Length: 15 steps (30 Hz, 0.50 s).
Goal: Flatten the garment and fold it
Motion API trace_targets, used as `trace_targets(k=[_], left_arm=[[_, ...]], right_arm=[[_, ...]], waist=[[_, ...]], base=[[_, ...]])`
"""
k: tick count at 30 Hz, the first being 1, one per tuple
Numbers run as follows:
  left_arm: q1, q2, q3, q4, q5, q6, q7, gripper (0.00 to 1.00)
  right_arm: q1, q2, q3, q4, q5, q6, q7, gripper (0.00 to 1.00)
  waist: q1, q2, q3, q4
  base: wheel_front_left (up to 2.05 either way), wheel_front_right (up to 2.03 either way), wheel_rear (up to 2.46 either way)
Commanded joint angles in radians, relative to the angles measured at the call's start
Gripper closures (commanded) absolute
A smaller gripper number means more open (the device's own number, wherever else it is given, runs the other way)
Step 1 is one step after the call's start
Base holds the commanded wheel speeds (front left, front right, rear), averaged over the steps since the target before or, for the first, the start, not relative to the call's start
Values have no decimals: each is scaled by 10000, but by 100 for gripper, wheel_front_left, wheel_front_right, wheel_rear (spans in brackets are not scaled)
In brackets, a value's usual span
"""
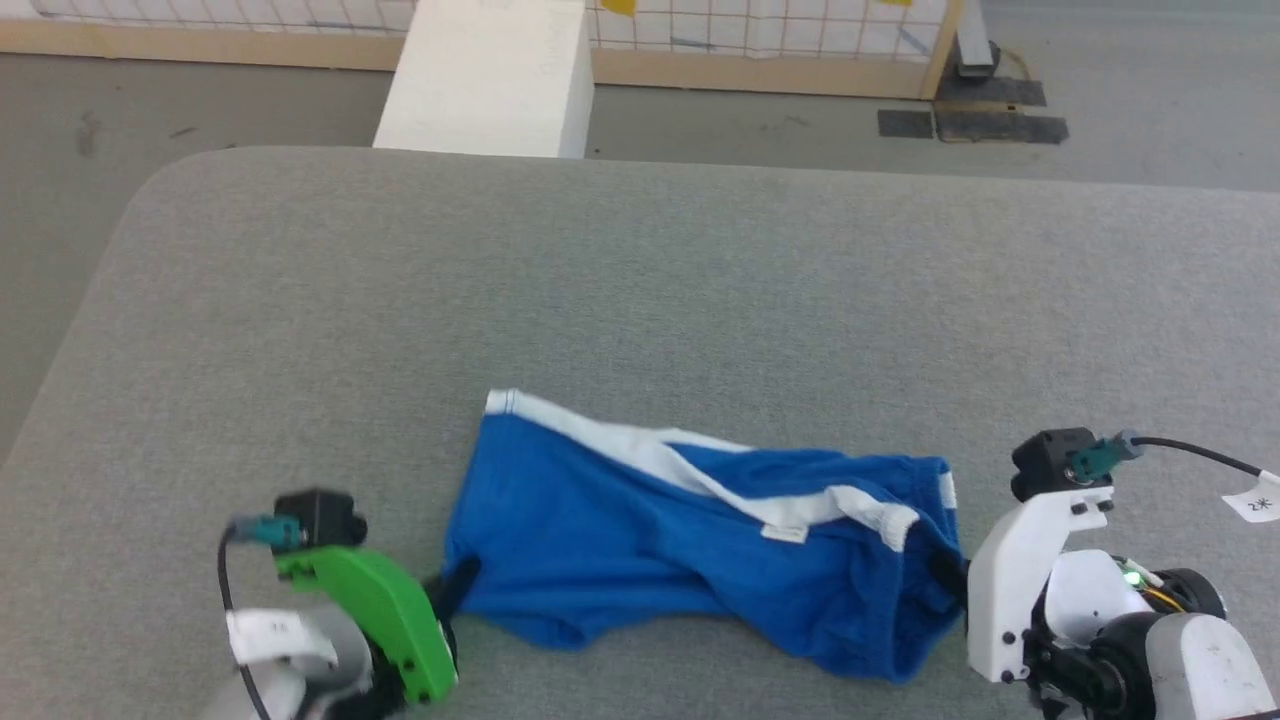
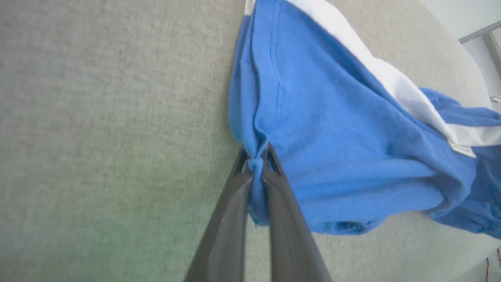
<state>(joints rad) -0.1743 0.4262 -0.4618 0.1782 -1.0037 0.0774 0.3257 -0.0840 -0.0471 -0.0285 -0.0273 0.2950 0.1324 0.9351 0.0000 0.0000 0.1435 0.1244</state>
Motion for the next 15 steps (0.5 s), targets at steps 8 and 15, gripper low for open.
trace_targets(k=[8,15], left_arm=[[704,-137,175,-457,-205,371,-397,0],[707,329,1215,-826,499,650,-2278,0]], right_arm=[[-103,-34,-480,464,-540,-17,-268,0],[306,-33,-880,-389,-733,-17,-1246,0]], waist=[[0,0,-139,109],[0,0,-346,-6]], base=[[0,0,0],[0,0,0]])
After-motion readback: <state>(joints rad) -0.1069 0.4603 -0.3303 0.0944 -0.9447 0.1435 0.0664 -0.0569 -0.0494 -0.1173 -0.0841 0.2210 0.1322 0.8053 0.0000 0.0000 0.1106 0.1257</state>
